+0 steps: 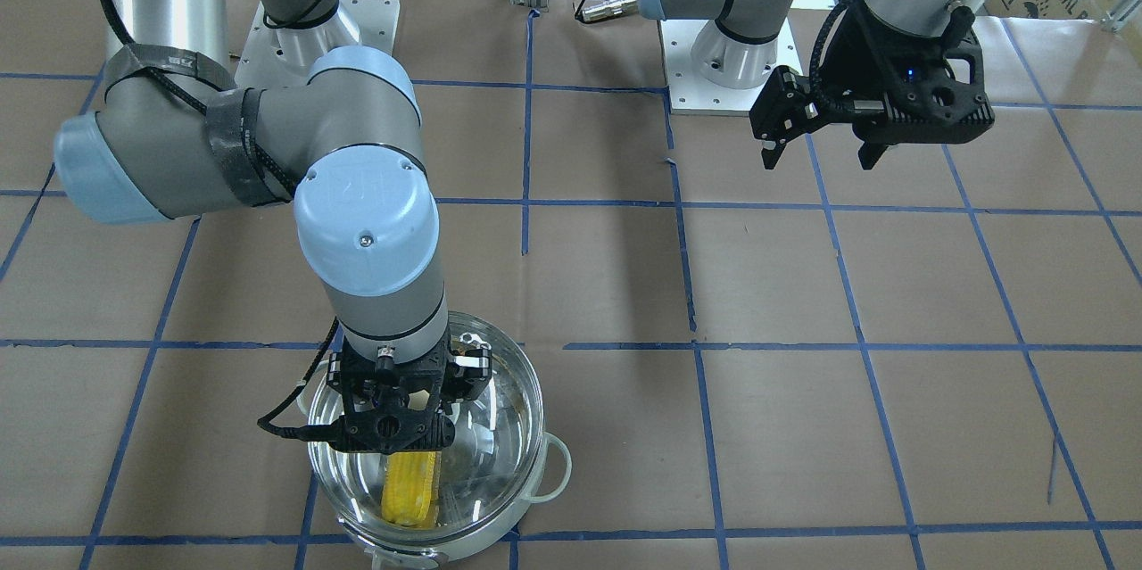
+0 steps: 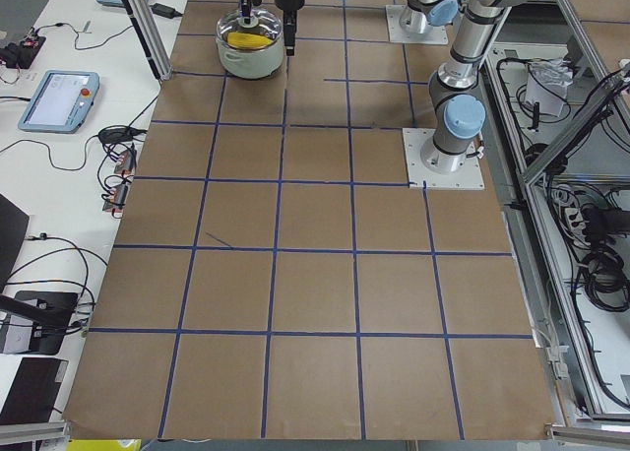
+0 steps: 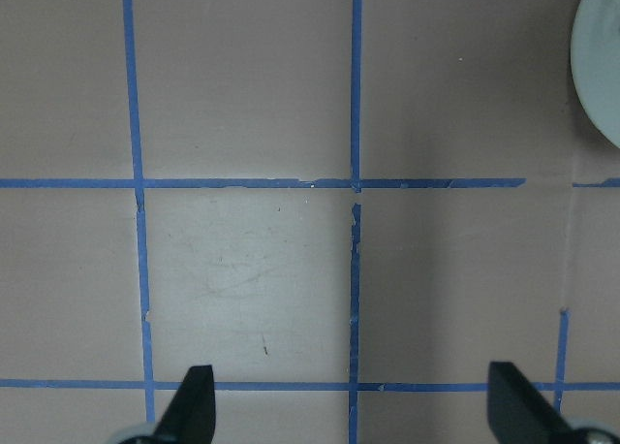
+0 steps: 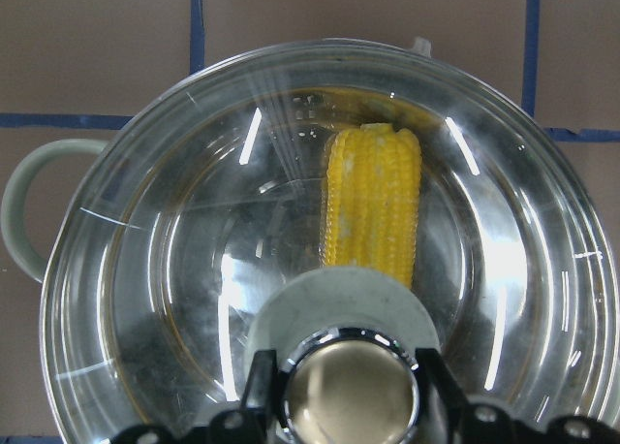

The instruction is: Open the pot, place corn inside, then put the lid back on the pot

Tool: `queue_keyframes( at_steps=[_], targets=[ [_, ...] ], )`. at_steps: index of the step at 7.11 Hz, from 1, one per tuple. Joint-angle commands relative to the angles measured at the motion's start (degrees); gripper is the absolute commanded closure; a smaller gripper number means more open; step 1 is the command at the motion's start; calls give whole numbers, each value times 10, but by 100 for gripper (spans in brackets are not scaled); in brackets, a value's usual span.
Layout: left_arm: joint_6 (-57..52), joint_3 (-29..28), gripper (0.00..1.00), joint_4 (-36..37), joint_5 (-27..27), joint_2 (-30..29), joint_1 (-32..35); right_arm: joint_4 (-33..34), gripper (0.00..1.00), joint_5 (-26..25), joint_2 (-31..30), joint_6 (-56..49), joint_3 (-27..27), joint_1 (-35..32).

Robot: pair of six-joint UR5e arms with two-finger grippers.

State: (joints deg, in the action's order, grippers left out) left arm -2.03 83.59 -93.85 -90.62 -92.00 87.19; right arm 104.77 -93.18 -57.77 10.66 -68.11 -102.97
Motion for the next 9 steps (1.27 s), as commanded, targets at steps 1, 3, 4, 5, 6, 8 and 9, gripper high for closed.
queue_keyframes(
  at_steps=[1,3,4,5,6,8,9],
  targets=[
    [-1,0,0,1,0,2,0,0,75,0,0,0,0,-2],
    [0,-1,0,1,1,2,0,1,37,0,1,-1,5,-1],
    [-1,-1,0,2,1,2,0,2,35,0,2,-6,7,1],
    [-1,-1,0,2,1,2,0,3,33,0,2,-7,7,5],
    [-1,-1,0,5,1,2,0,5,32,-1,1,-7,8,7],
    [-1,0,0,5,1,2,0,-2,28,-7,-3,-10,39,19],
    [-1,1,0,5,1,2,0,-26,27,-9,-15,-10,43,22]
  ],
)
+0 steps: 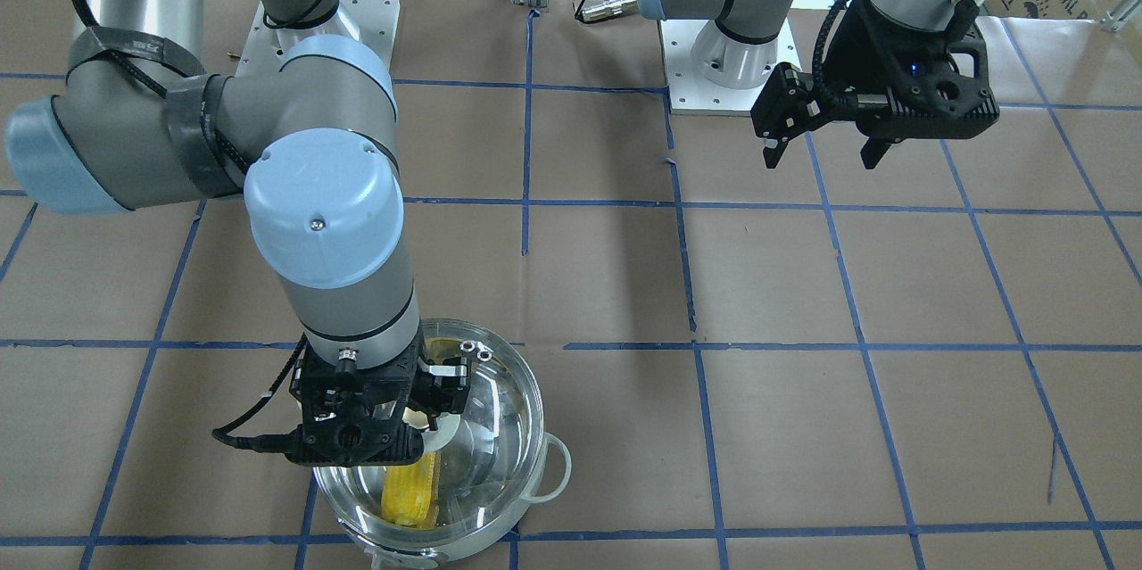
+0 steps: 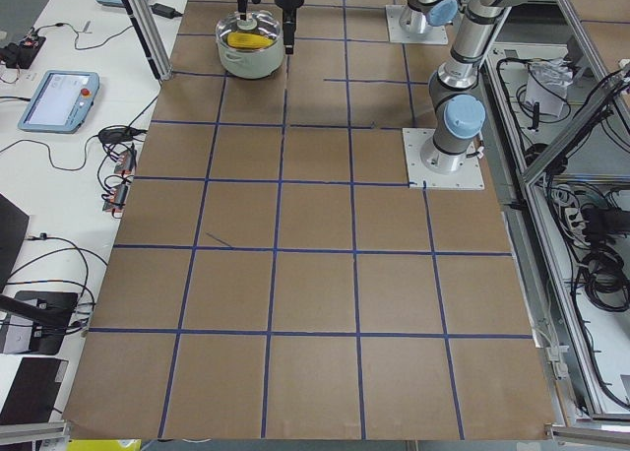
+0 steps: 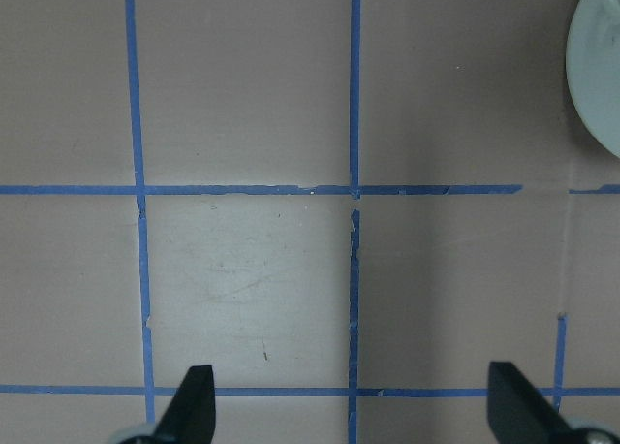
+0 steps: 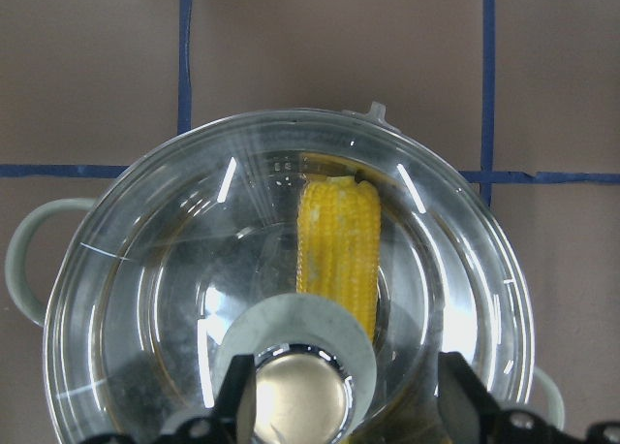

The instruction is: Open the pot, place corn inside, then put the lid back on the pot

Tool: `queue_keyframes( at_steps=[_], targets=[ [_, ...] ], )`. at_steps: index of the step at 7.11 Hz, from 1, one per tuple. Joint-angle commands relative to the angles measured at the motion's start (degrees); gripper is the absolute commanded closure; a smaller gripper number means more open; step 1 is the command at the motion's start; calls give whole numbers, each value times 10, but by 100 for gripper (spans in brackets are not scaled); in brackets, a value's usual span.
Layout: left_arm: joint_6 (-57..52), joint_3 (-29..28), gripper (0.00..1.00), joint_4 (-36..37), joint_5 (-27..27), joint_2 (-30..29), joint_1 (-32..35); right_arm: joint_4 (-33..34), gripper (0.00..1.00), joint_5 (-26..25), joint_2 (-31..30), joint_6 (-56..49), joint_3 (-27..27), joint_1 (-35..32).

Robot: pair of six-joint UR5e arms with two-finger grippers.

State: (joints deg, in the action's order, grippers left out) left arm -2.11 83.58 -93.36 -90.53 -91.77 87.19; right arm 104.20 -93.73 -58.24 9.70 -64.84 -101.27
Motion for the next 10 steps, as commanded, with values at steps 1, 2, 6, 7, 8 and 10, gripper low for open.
queue_keyframes(
  at_steps=[1,2,6,7,8,10],
  targets=[
    [0,1,0,0,0,1,0,-56,27,-1,-42,-2,3,22],
    [1,2,0,0,0,1,0,-112,27,4,-82,-18,-1,45],
    [1,2,0,0,-1,1,0,-149,28,8,-282,-21,-169,67],
    [1,1,0,0,0,0,0,-129,28,10,-323,-21,-211,70],
    [0,1,0,0,0,0,0,-134,28,39,-332,-22,-213,77],
    [0,3,0,0,0,3,0,-146,28,61,-347,-35,-217,76]
  ],
)
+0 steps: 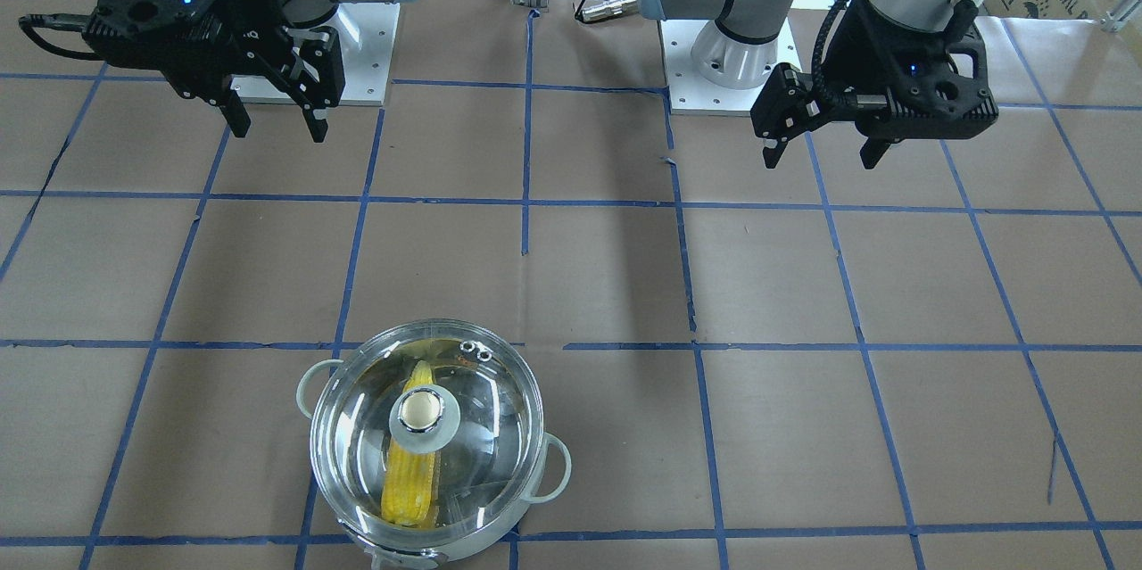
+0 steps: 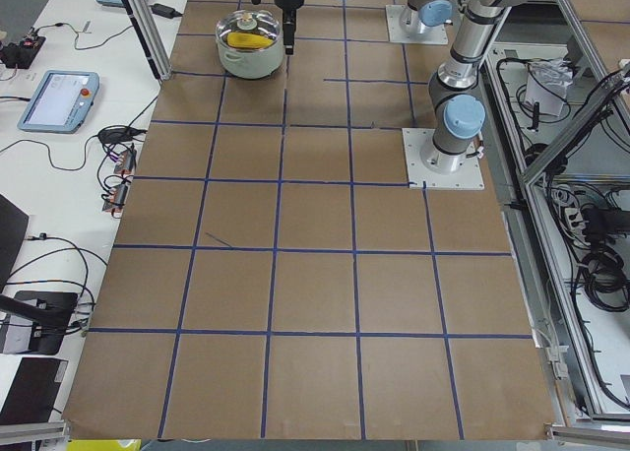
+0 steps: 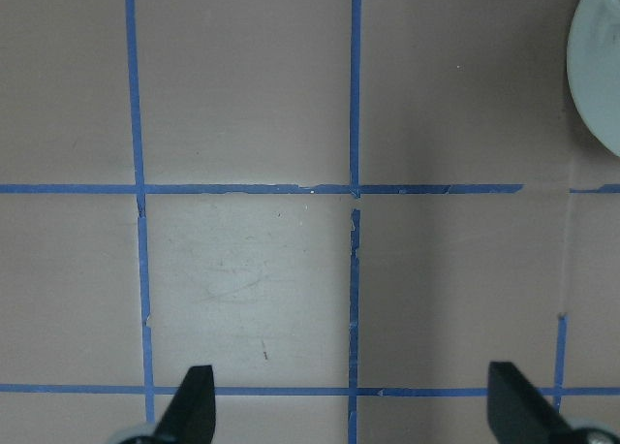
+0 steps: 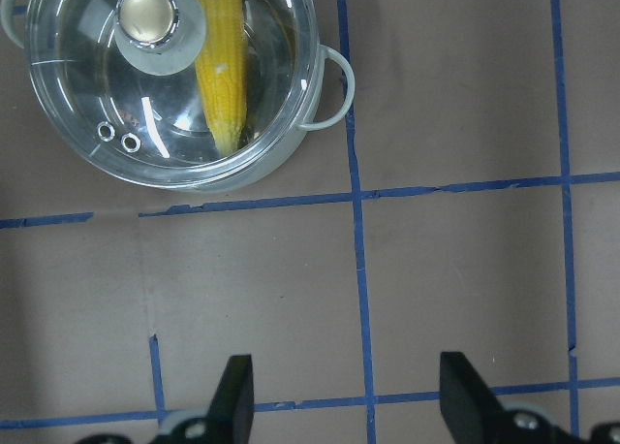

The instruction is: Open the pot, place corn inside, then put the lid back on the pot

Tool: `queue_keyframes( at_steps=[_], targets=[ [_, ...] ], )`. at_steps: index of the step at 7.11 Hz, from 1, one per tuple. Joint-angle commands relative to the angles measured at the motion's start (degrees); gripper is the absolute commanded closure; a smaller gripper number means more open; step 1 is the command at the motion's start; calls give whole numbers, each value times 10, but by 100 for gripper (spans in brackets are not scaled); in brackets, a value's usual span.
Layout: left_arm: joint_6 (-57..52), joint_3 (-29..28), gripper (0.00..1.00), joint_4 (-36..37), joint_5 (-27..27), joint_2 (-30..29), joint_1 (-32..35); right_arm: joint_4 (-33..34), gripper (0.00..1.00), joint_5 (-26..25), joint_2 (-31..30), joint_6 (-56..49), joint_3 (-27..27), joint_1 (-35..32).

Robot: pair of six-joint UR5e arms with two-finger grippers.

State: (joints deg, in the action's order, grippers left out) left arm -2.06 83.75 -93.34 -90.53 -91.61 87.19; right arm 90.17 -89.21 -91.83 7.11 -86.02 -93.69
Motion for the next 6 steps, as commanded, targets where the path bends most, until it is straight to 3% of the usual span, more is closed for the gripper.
queue_keyframes(
  at_steps=[1,6],
  targets=[
    [0,0,0,0,0,0,0,-5,28,10,-11,-13,-6,-1],
    [0,0,0,0,0,1,0,-1,28,-7,-11,-13,-6,-2]
  ],
)
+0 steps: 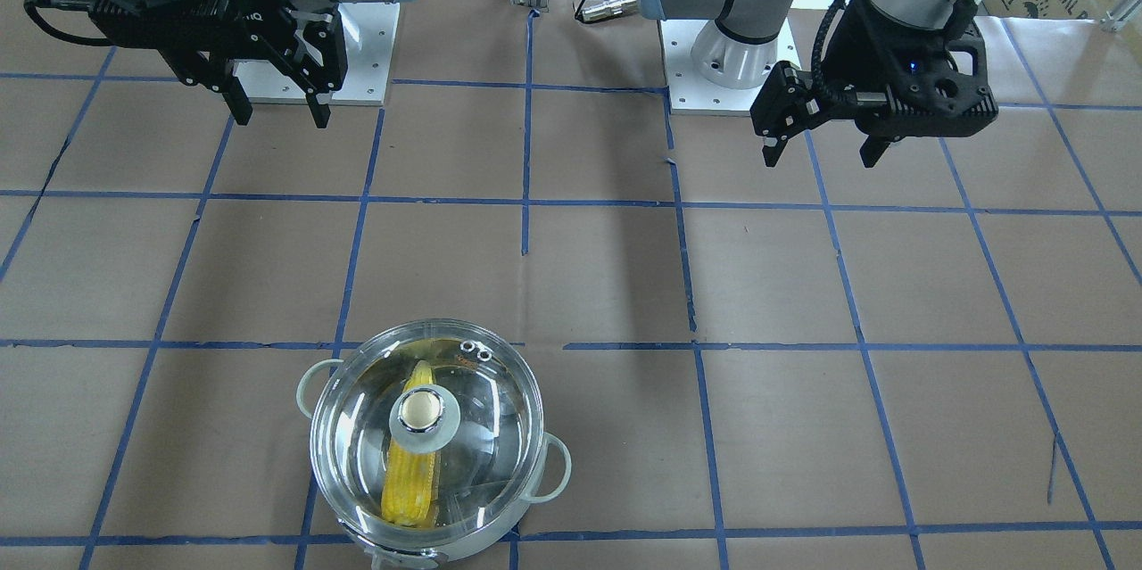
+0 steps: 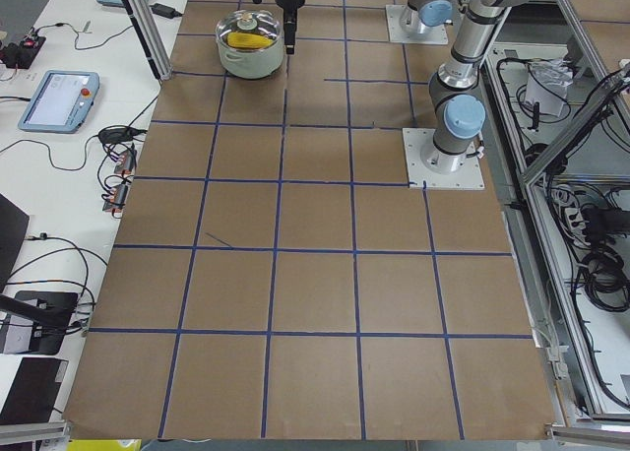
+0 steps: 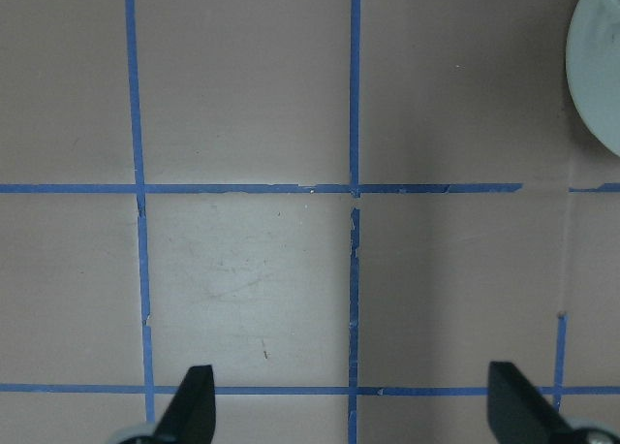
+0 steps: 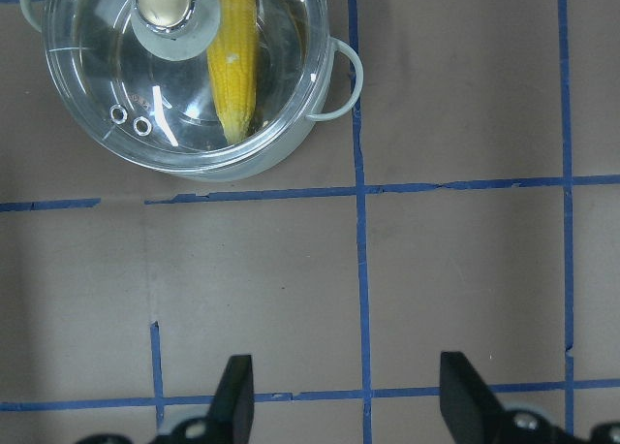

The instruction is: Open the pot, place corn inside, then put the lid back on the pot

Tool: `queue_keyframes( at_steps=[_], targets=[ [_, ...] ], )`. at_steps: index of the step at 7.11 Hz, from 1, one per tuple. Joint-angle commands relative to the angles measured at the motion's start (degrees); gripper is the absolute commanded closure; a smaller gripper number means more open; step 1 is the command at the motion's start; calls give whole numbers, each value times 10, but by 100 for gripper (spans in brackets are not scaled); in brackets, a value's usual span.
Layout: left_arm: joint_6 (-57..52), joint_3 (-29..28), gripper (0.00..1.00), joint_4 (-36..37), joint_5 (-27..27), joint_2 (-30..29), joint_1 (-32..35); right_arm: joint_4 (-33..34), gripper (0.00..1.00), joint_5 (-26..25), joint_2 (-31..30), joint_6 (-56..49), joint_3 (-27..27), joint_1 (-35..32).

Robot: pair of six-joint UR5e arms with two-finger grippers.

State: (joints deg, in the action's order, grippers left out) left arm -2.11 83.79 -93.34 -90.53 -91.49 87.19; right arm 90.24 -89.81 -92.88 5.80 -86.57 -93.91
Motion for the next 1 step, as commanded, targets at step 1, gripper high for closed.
queue_keyframes(
  at_steps=[1],
  targets=[
    [0,1,0,0,0,0,0,-2,28,-1,0,0,0,0]
  ],
)
